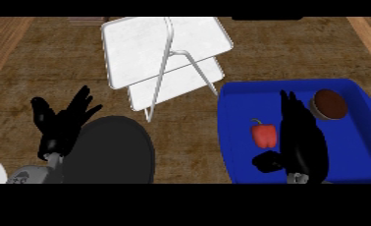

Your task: Pick the bell pepper from the tray and place it in the tiered shelf

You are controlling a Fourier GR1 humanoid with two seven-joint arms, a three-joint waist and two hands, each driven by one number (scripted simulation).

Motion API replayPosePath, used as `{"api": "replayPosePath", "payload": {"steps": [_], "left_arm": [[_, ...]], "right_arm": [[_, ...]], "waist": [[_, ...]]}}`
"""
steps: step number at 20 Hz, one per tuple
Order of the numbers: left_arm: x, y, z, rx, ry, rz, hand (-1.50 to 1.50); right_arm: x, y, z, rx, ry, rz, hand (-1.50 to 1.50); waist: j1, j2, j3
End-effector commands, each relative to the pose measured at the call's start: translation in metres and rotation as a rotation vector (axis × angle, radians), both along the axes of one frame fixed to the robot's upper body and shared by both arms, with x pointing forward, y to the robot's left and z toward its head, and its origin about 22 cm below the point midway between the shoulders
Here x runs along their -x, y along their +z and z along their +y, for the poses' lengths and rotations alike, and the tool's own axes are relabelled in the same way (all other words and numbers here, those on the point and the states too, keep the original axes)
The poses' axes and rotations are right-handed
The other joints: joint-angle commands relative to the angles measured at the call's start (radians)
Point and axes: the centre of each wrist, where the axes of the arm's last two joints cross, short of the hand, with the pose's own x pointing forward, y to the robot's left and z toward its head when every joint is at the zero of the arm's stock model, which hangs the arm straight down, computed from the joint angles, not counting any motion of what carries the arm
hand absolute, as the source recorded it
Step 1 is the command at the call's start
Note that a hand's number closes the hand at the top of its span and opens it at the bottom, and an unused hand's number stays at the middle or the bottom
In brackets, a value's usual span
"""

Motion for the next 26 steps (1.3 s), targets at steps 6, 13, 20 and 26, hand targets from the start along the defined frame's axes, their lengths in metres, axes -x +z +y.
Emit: {"api": "replayPosePath", "payload": {"steps": [6,13,20,26], "left_arm": [[0.016,-0.024,-0.013,-0.006,-0.006,0.075,0.00],[0.005,-0.007,0.015,0.000,0.004,0.090,0.00],[0.009,-0.022,-0.006,0.005,0.001,0.081,0.00],[0.005,-0.015,-0.005,-0.006,-0.009,0.068,0.00]], "right_arm": [[-0.017,-0.022,-0.002,0.079,-0.136,0.048,-1.50],[-0.022,-0.043,-0.003,0.071,-0.098,-0.015,-1.50],[-0.032,-0.057,0.003,0.055,-0.071,-0.037,-1.50],[-0.039,-0.067,-0.017,0.165,0.126,0.194,1.50]], "waist": [[0.000,0.007,-0.007],[0.000,0.007,-0.007],[0.000,0.007,-0.007],[0.004,0.009,-0.007]]}}
